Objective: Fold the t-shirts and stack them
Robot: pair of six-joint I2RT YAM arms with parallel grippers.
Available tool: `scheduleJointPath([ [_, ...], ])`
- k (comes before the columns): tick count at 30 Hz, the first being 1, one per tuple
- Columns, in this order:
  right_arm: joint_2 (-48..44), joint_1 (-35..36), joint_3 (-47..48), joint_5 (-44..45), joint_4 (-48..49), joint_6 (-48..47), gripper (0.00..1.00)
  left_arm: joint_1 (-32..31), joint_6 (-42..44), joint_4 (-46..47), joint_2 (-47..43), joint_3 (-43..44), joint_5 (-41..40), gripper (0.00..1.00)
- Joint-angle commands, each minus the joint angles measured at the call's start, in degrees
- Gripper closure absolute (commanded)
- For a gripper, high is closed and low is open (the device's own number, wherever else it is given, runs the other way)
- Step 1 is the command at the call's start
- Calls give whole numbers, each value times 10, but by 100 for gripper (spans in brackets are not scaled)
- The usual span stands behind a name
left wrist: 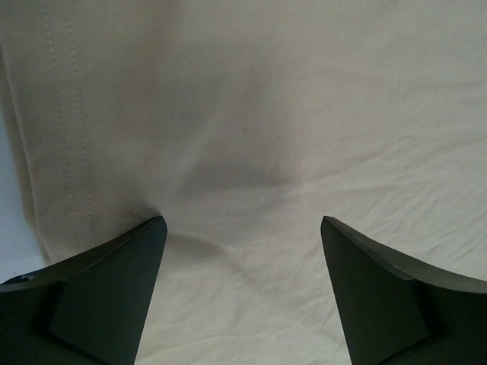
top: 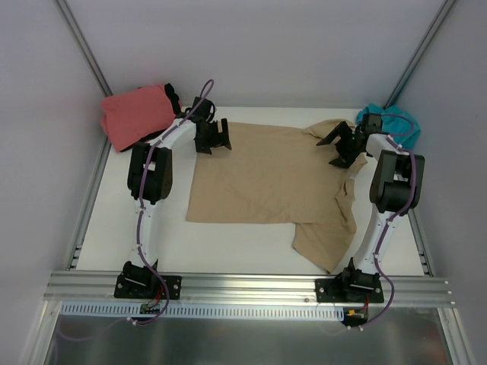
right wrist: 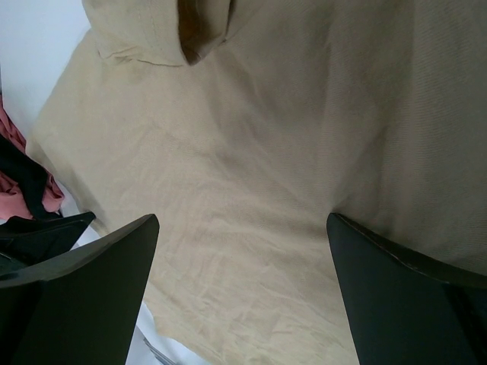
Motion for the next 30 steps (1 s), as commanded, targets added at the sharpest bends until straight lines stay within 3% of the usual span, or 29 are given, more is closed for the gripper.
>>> scheduleJointPath([
  [1, -29, -2, -13, 16, -14, -14, 0, 2, -13, -28, -19, -2, -28, 15],
  [11, -40, -2, -29, 18, -21, -23, 1, 2, -16, -52, -41, -55, -41, 16],
  [30, -141, -8, -172, 18, -16, -44, 1, -26, -13, -31, -151, -230, -53, 18],
])
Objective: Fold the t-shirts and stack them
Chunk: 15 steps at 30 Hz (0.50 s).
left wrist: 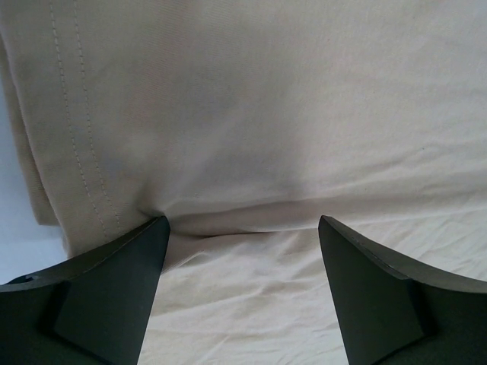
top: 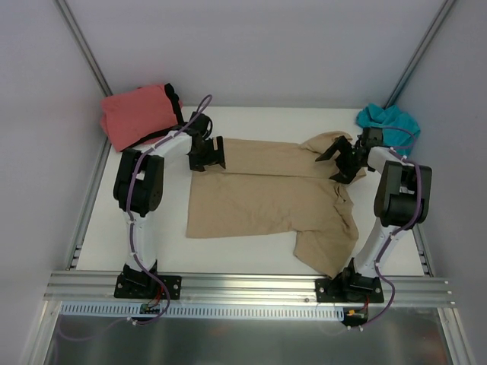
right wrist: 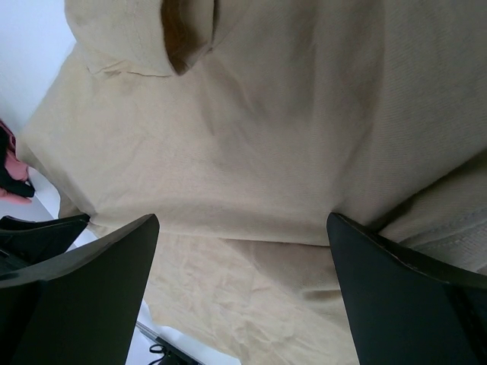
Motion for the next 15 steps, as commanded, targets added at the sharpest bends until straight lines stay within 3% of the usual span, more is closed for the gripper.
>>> scheduleJointPath([
  [1, -39, -7, -24, 18, -22, -20, 1, -13, 0, -31, -31, -40, -21, 18],
  [5, -38, -7, -19, 15, -15, -18, 0, -15, 2, -21, -41, -48, -29, 18],
  [15, 10, -6, 75, 12, -28, -10, 0, -12, 12, -33, 5, 39, -40, 17],
])
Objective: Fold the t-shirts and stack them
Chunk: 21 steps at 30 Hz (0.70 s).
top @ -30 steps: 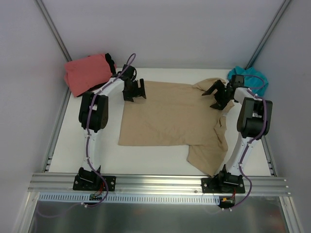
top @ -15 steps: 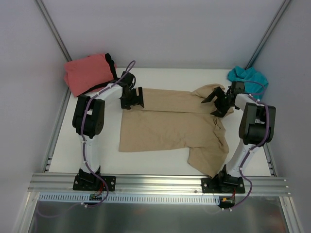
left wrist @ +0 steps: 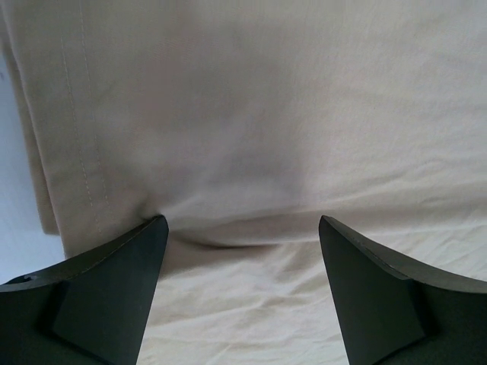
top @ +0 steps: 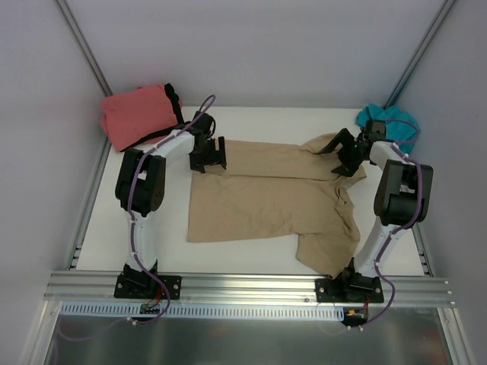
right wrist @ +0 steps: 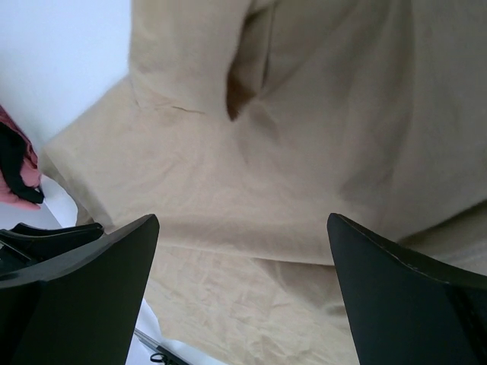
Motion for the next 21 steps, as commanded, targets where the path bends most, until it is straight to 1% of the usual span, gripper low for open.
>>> scheduleJointPath([
  [1, 21, -5, 45, 7, -11, -5, 1, 1, 10, -17, 22, 46, -12, 18],
  [9, 56, -5, 70, 7, -15, -5, 0, 1, 5, -31, 55, 99, -7, 17],
  [17, 82, -4, 82, 5, -13, -3, 0, 4, 5, -35, 62, 104, -10, 17],
  [21, 108, -5, 113, 4, -18, 1, 1, 7, 4, -42, 76, 119, -9, 17],
])
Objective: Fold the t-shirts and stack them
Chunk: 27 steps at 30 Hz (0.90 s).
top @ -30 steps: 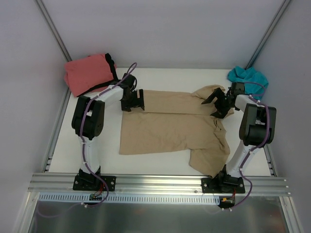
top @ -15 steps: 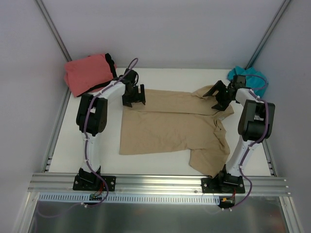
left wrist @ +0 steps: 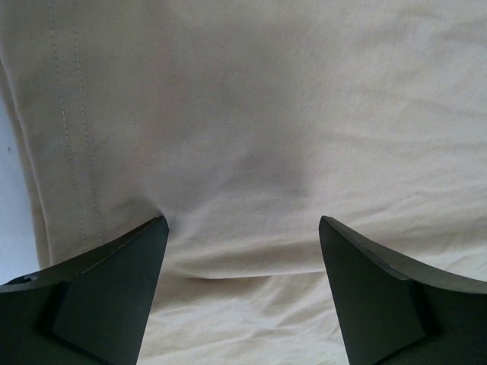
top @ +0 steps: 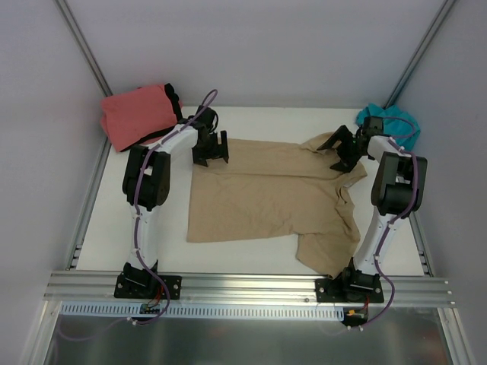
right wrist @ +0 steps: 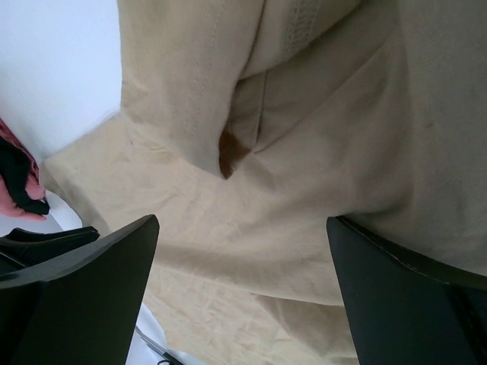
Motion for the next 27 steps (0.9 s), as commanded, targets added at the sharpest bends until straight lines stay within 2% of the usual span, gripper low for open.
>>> scheduleJointPath([
  [1, 29, -3, 36, 9, -11, -2, 0, 5, 4, -19, 17, 32, -4, 17],
  [13, 61, -3, 80, -1, -15, 12, 0, 7, 3, -41, 56, 108, -9, 17],
  [27, 87, -4, 147, -11, -18, 23, 0, 21, 18, -31, 27, 101, -19, 15],
])
